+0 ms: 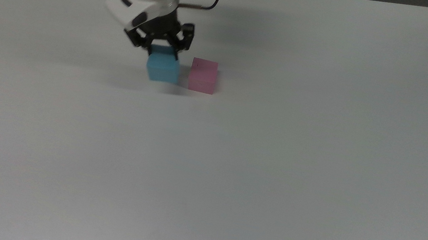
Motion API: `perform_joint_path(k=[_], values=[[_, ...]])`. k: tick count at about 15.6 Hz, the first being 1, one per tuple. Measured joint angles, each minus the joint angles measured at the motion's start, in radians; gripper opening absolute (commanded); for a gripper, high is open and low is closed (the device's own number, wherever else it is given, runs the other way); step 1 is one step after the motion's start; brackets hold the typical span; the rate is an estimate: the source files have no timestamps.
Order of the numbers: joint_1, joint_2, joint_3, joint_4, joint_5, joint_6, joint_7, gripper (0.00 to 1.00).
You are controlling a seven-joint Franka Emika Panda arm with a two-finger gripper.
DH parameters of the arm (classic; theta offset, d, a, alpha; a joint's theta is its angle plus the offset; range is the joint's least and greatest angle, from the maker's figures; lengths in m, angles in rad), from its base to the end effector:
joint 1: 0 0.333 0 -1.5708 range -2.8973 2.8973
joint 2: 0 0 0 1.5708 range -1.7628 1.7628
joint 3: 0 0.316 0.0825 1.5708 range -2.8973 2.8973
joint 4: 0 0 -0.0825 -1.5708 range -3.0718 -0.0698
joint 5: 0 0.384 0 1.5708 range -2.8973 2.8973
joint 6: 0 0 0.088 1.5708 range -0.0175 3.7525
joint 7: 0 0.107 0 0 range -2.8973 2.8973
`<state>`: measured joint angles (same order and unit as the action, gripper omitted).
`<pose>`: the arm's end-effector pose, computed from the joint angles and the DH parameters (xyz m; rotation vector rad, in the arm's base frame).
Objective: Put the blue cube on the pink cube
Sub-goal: 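Carry the blue cube over the pink cube and lower it on top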
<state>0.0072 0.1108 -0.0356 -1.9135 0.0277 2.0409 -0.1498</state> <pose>0.5879 -0.0146 0.4384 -3.1175 -0.1706 -0.0289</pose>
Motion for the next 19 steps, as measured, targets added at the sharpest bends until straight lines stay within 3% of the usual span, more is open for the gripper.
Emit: perform_joint_path(k=[5, 10, 11, 13, 14, 19], values=[[0.003, -0.055, 0.109, -0.061, -0.05, -0.027, 0.165, 0.51], [0.005, -0.035, 0.161, -0.072, -0.099, -0.027, 0.301, 0.51], [0.007, -0.033, 0.165, -0.076, -0.108, -0.027, 0.312, 0.57], [0.012, -0.024, 0.168, -0.084, -0.129, -0.027, 0.322, 0.93], [0.012, -0.018, 0.169, -0.086, -0.134, -0.027, 0.324, 1.0], [0.012, 0.005, 0.168, -0.086, -0.138, -0.026, 0.357, 1.0]])
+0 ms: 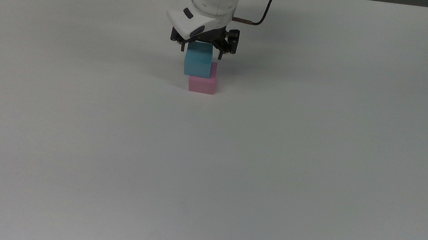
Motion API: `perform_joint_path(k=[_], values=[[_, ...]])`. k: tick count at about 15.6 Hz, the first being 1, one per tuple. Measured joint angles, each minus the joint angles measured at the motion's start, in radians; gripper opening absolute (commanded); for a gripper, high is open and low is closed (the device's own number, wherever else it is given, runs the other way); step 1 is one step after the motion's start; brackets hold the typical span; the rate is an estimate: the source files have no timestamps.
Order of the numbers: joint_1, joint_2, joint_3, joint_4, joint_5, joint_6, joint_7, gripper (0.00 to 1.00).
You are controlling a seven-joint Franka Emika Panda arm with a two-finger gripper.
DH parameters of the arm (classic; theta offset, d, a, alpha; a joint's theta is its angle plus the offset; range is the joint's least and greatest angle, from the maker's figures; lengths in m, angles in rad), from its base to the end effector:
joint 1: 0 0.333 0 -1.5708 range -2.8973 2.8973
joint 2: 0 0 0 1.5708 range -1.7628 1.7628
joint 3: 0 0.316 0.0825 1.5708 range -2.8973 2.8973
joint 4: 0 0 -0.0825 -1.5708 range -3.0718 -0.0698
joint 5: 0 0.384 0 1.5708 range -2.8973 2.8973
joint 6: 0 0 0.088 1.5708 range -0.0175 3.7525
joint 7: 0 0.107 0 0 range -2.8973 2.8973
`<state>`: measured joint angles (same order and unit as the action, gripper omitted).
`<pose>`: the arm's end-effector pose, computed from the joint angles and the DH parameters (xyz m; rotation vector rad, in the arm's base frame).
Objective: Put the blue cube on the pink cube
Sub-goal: 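Open the gripper and raise it away from the stacked cubes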
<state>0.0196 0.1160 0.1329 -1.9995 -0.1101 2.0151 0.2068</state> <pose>0.5613 0.0783 0.3944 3.0411 -0.0032 -0.1260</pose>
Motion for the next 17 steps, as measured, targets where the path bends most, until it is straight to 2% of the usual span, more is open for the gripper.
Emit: perform_joint_path(k=[5, 7, 8, 12, 14, 17], values=[[-0.001, -0.01, 0.0, 0.04, 0.0, -0.021, 0.016, 1.0], [-0.004, -0.034, -0.002, 0.109, 0.0, -0.128, 0.018, 1.0], [-0.01, -0.061, -0.006, 0.172, 0.0, -0.223, 0.019, 1.0], [-0.057, -0.153, -0.016, 0.308, 0.0, -0.441, 0.014, 1.0], [-0.073, -0.203, -0.046, 0.327, 0.01, -0.489, -0.059, 1.0], [-0.084, -0.255, -0.14, 0.328, 0.07, -0.49, -0.244, 1.0]])
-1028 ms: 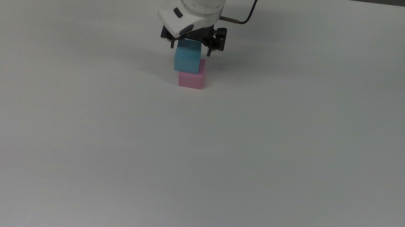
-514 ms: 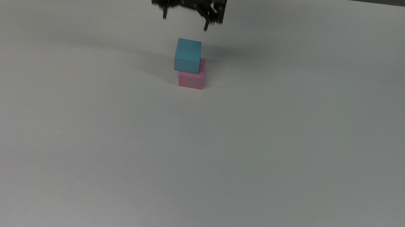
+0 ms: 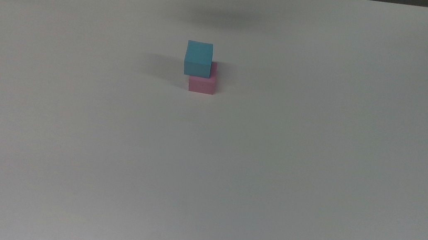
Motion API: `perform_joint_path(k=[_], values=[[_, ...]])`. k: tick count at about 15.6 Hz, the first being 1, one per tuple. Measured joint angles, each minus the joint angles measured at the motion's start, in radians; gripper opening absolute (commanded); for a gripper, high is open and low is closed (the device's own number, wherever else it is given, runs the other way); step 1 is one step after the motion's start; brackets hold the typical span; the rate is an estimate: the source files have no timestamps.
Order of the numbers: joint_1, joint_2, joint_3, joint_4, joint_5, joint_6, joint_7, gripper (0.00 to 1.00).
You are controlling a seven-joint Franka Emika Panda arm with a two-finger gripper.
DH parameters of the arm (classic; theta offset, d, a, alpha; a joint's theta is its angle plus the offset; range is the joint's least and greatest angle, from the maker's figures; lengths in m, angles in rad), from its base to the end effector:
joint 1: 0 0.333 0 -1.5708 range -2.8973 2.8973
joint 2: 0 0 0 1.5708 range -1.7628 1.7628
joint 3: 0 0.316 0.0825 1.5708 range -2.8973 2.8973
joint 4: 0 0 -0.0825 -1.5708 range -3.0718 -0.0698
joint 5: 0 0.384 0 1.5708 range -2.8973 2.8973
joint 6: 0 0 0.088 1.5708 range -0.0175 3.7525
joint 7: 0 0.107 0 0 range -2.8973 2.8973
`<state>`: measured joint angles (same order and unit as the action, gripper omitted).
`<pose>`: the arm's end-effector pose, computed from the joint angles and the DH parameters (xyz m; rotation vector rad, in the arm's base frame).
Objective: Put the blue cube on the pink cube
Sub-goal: 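Open the gripper and raise it away from the stacked cubes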
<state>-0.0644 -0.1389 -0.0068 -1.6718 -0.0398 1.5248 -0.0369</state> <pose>0.5041 -0.0406 0.6467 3.1027 -0.0557 -0.0158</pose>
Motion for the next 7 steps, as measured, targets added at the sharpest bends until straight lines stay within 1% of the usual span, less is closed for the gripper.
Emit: perform_joint_path(k=[2, 3, 5, 7], values=[[-0.005, -0.004, -0.047, 0.0, 0.02, 0.046, -0.038, 1.0], [-0.006, -0.002, -0.061, 0.0, 0.025, 0.065, -0.041, 1.0], [-0.007, -0.001, -0.072, 0.0, 0.028, 0.084, -0.041, 1.0], [-0.007, -0.001, -0.072, 0.002, 0.029, 0.091, -0.041, 1.0]])
